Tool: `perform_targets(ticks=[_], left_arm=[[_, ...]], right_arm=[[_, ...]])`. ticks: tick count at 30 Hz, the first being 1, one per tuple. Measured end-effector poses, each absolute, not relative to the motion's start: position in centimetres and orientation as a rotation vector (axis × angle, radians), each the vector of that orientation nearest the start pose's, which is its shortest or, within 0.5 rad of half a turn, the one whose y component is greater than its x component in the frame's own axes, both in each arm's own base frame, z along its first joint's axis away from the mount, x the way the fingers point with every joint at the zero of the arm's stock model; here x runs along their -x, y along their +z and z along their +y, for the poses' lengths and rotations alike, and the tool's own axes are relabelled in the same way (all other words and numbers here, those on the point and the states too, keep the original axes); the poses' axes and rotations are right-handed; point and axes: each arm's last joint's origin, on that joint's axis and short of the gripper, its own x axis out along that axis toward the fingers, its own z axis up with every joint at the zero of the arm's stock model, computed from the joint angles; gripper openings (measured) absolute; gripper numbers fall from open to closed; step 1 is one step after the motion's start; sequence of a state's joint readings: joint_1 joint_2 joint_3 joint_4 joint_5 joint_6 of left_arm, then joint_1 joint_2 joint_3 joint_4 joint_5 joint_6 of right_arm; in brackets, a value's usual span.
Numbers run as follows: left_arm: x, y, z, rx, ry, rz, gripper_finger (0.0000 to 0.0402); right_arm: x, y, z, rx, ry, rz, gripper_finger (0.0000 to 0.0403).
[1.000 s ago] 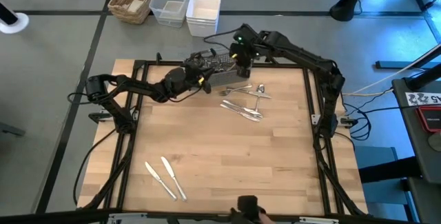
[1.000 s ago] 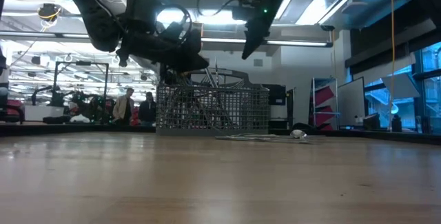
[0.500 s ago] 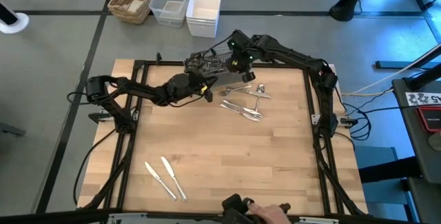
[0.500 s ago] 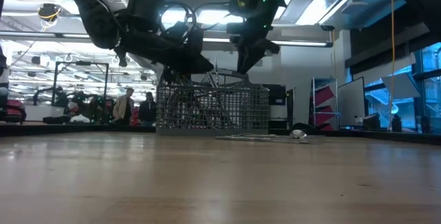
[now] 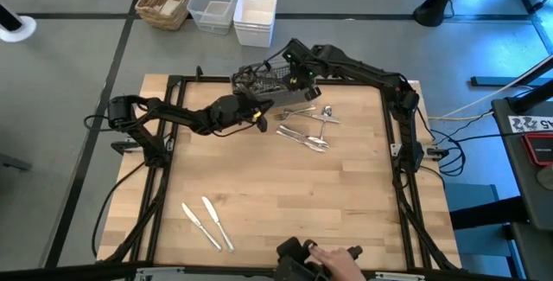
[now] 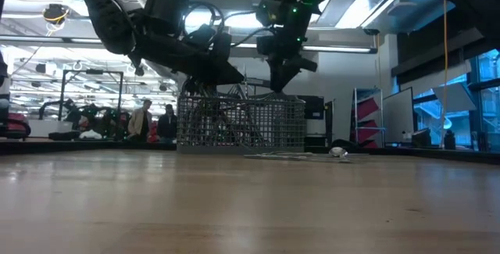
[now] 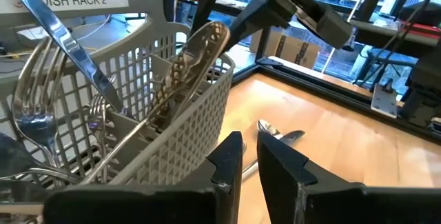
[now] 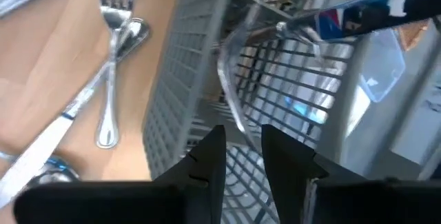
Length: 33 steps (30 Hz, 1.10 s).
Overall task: Sort silverware
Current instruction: Put the silver fork into the silverware rack
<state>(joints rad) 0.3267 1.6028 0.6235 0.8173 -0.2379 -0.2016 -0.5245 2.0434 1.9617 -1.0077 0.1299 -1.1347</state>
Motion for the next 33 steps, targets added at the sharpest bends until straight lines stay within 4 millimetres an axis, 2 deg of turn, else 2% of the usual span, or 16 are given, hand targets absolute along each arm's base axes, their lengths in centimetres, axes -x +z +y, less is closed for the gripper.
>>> perform_targets(ticks=[8,14,26,29,33], left_arm=[[-29.1,18.2,10.6,0.203,0.578,0.106,0.004],[-29.1,18.2,10.6,0.203,0.578,0.105,0.004],[-29.1,18.2,10.6,0.212,0.579,0.102,0.004],[-29.1,18.2,10.6,0.215,0.579,0.102,0.004],[-29.1,18.2,10.6,0.215,0.579,0.102,0.004]], right_arm=[[-37.0,28.9,-23.2,0.746,0.073,1.271,0.0095],[-37.2,28.6,-23.2,0.742,0.082,1.265,0.0094],[-37.8,26.8,-23.6,0.723,0.108,1.304,0.0093],[-37.8,26.8,-23.6,0.723,0.103,1.309,0.0079],[-37.8,26.8,-23.6,0.708,0.085,1.313,0.0037]])
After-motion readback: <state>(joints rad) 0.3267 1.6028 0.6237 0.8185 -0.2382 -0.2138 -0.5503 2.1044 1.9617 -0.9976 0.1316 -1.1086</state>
